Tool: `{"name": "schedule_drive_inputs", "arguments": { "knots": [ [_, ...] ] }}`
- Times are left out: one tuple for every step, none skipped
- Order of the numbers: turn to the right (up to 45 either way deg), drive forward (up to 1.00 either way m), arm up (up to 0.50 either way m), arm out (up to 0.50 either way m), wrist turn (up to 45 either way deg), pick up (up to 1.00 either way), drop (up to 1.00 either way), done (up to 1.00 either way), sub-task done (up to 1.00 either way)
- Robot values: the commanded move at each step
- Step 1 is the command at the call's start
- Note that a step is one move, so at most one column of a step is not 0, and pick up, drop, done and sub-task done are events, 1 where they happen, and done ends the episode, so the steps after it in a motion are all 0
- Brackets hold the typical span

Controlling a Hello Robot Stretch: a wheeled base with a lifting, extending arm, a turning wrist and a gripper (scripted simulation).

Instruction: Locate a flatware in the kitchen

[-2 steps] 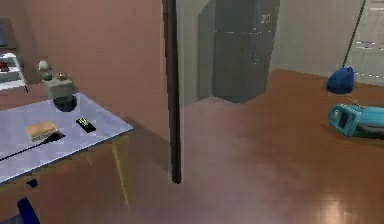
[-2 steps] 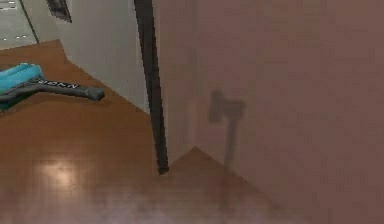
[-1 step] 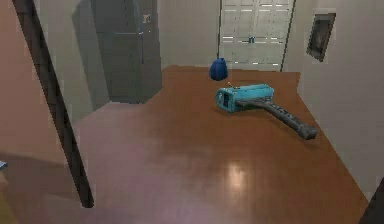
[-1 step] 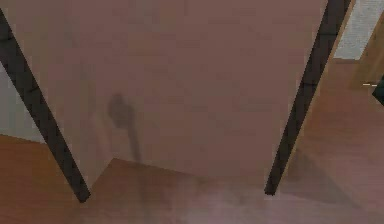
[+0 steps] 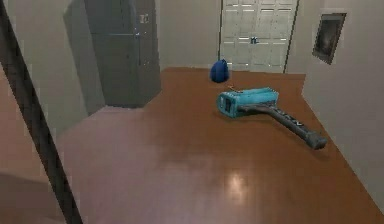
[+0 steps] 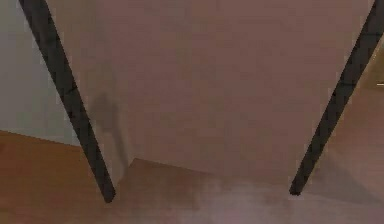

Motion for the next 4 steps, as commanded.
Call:
{"name": "schedule_drive_inputs", "arguments": {
  "knots": [
    [9.0,0.0,0.0,0.0,0.0,0.0,0.0,0.0,0.0],
    [0.0,1.0,0.0,0.0,0.0,0.0,0.0,0.0,0.0],
    [0.0,0.8,0.0,0.0,0.0,0.0,0.0,0.0,0.0],
    [-9.0,0.0,0.0,0.0,0.0,0.0,0.0,0.0,0.0]
  ]
}}
